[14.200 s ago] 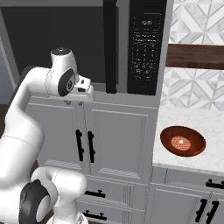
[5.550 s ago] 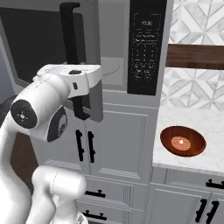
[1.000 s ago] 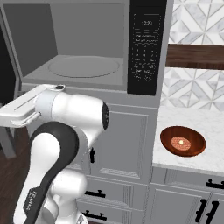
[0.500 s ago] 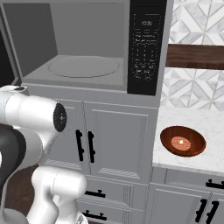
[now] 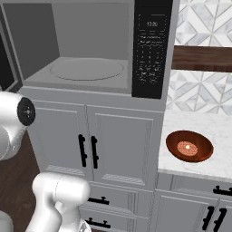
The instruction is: Open the microwave, place the bowl with waffle inside the microwave, then close the microwave door and turn it on.
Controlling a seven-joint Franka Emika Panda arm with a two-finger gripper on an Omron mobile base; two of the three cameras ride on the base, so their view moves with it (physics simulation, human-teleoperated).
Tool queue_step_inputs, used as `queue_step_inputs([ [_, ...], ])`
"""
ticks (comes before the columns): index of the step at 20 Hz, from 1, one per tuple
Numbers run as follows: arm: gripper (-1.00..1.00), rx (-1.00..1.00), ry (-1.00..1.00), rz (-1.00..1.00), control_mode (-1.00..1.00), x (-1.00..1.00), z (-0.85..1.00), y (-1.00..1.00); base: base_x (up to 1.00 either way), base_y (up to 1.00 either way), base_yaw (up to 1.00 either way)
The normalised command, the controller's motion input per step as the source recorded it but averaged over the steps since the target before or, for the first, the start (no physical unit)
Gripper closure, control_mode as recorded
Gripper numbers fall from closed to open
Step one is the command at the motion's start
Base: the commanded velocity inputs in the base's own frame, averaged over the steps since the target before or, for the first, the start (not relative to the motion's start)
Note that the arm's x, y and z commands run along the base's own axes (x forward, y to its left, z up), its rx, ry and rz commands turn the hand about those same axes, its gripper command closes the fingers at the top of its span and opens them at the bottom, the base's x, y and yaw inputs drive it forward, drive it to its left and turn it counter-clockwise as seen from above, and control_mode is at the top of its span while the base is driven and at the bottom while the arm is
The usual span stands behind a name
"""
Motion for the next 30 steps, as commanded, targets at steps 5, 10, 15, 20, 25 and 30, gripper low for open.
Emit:
queue_step_inputs([
  [5,-1.00,-0.05,0.00,0.00,-1.00,0.02,0.00,0.83,0.00,0.00,0.00],
  [10,-1.00,-0.01,0.00,0.00,-1.00,0.00,0.00,0.30,0.00,0.00,0.00],
  [15,-1.00,-0.02,0.00,-0.01,-1.00,0.13,0.00,0.35,0.00,0.00,0.00],
  [20,-1.00,0.00,0.00,0.00,-1.00,0.00,0.00,0.09,0.00,0.00,0.00],
  [25,-1.00,0.00,0.00,-0.11,-1.00,-0.07,0.10,-0.53,0.00,0.00,0.00],
  [30,-1.00,0.01,0.09,-0.32,-1.00,0.01,0.14,-1.00,0.00,0.00,0.00],
])
